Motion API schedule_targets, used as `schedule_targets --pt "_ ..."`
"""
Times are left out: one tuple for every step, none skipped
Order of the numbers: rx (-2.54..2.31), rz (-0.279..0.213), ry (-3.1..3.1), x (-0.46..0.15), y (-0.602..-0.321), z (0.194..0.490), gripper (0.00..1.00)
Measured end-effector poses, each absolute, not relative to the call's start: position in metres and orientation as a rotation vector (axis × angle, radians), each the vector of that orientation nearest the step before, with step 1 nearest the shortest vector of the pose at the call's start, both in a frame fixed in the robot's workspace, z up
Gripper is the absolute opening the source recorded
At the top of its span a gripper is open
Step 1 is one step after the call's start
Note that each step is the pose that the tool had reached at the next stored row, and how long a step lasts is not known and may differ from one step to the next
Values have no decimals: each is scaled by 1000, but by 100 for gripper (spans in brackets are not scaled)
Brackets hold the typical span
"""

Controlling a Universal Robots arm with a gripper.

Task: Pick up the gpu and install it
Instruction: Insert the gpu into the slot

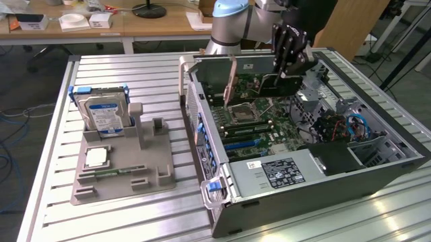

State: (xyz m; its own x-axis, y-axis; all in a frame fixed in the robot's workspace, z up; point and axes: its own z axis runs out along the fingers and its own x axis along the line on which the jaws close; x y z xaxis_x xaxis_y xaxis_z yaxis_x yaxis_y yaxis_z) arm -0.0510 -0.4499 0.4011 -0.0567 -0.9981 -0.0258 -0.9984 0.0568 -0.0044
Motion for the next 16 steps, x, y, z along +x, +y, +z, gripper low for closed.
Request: schedule_targets --pt "-2137 7 2258 -51 -450 401 26" --pt "-2134 0 2254 -51 -450 400 26" --pt "-2133 -3 2252 -51 -450 399 26" --pt "-2133 -4 2252 -52 -450 397 26" --pt "-2133 -4 2252 -52 -450 395 26" --pt "-2133 -4 2252 -52 -450 394 26" --pt "-2133 -4 2252 -52 -450 392 26" --pt "-2133 -4 2253 -52 -450 390 26" --pt "-2132 -4 2253 -52 -450 388 26" --pt "-2133 -4 2253 -52 -451 386 26" --pt "-2132 -4 2253 -52 -451 384 26" --pt "-2133 -4 2253 -52 -451 383 26" --pt "-2132 -4 2253 -52 -451 381 26" --pt "-2132 -4 2253 -53 -451 379 26" --pt "-2132 -4 2253 -53 -451 377 26" --pt "-2132 -4 2253 -54 -451 375 26"
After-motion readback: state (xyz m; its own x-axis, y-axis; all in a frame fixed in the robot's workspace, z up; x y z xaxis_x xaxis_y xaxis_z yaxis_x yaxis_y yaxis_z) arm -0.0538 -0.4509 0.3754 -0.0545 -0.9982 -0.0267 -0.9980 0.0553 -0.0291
